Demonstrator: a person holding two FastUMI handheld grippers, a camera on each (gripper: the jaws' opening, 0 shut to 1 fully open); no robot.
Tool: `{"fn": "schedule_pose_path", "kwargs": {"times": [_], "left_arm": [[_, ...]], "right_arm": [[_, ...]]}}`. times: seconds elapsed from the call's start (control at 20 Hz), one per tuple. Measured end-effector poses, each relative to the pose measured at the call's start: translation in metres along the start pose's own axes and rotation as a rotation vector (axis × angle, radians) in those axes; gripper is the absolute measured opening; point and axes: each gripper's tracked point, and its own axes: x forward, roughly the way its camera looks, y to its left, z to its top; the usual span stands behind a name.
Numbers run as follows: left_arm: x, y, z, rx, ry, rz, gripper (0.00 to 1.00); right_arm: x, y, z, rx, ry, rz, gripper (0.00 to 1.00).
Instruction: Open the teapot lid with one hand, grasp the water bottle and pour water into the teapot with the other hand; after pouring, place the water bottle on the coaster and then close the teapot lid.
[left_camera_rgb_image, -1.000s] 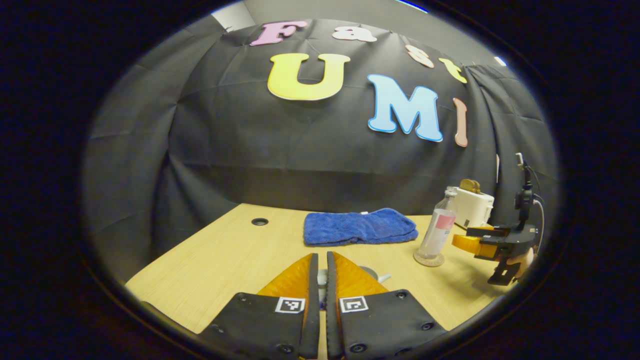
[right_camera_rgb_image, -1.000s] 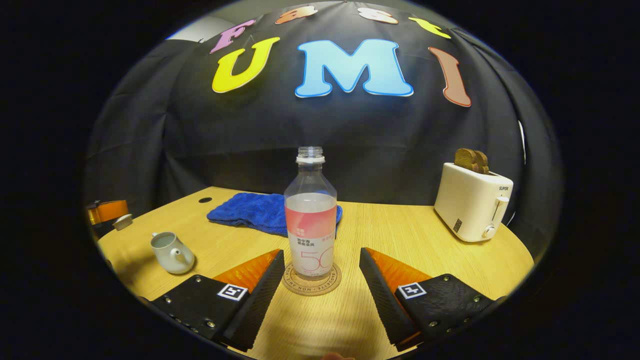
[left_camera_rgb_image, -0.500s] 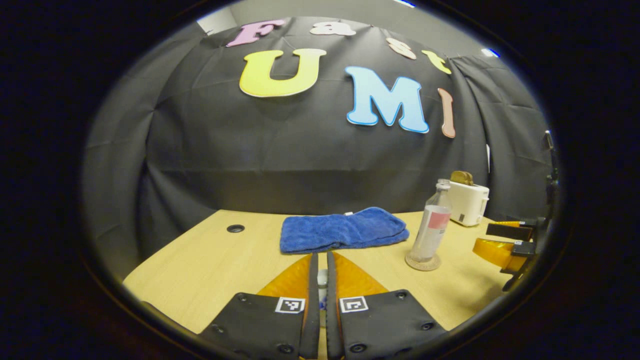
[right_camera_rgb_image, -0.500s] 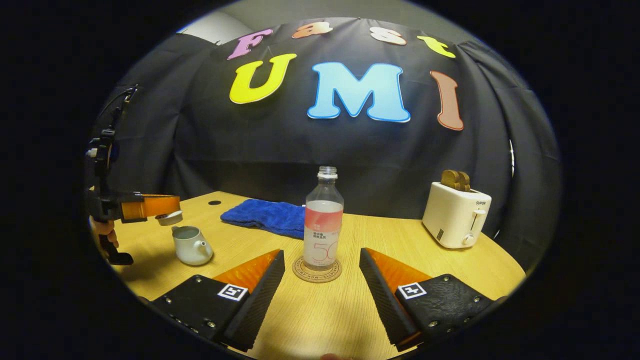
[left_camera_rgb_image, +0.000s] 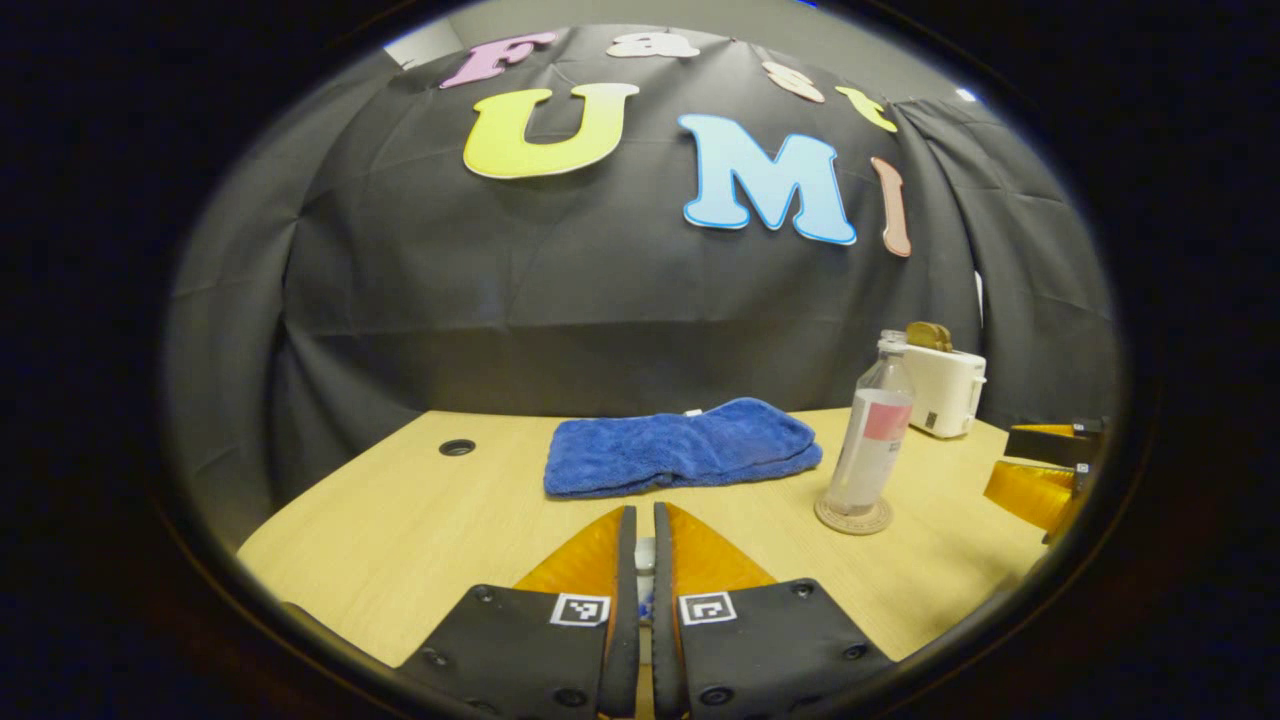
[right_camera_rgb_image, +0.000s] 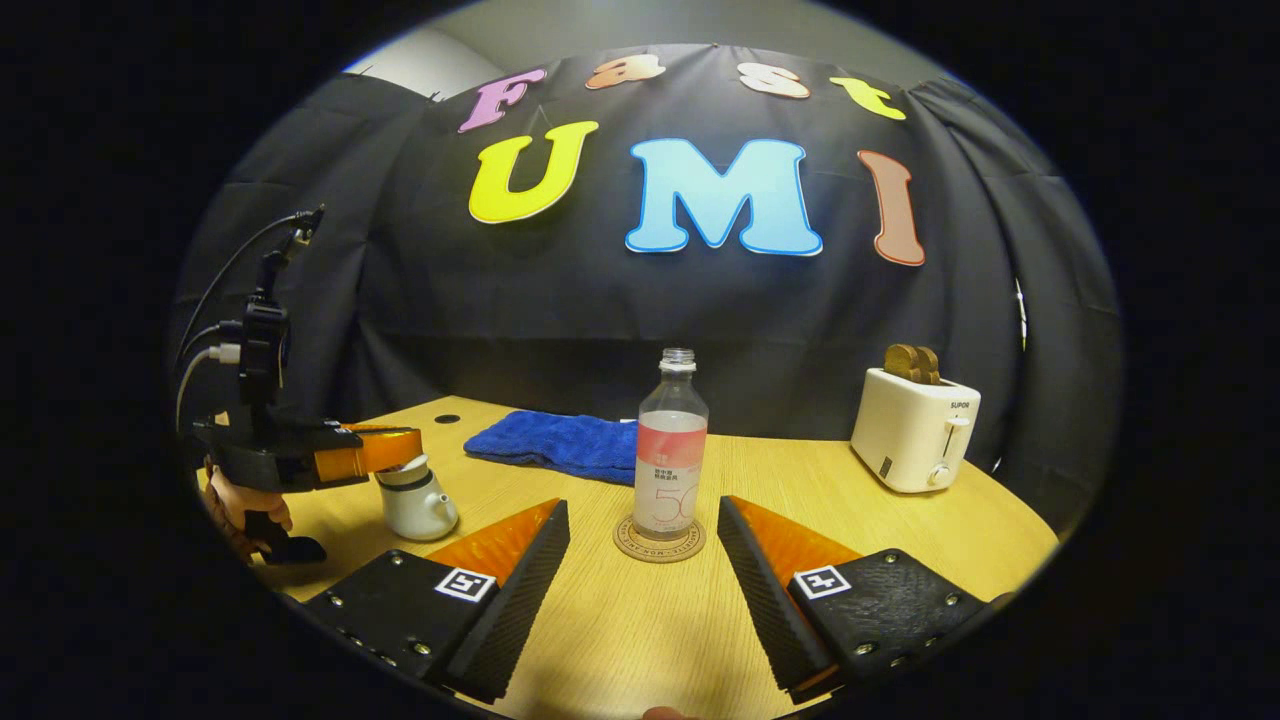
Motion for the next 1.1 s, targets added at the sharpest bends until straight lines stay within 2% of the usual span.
{"fn": "schedule_pose_path", "kwargs": {"times": [0.2,0.55,0.6,0.7,1.1], "left_arm": [[0.003,0.002,-0.007,0.033,0.013,0.019,0.12],[0.006,-0.004,-0.014,0.042,0.011,0.026,0.18],[0.005,-0.002,-0.013,0.053,0.008,0.039,0.23],[0.002,-0.004,-0.008,0.066,-0.006,0.040,0.40],[-0.047,-0.024,0.005,0.045,-0.068,0.026,0.40]], "right_arm": [[0.001,-0.006,-0.003,0.023,0.005,-0.010,0.93],[0.000,-0.016,-0.011,0.052,0.024,-0.022,0.93],[0.000,-0.016,-0.012,0.054,0.025,-0.026,0.93],[-0.001,-0.018,-0.012,0.059,0.025,-0.029,0.93],[-0.017,-0.014,-0.014,0.073,0.014,-0.044,0.93]]}}
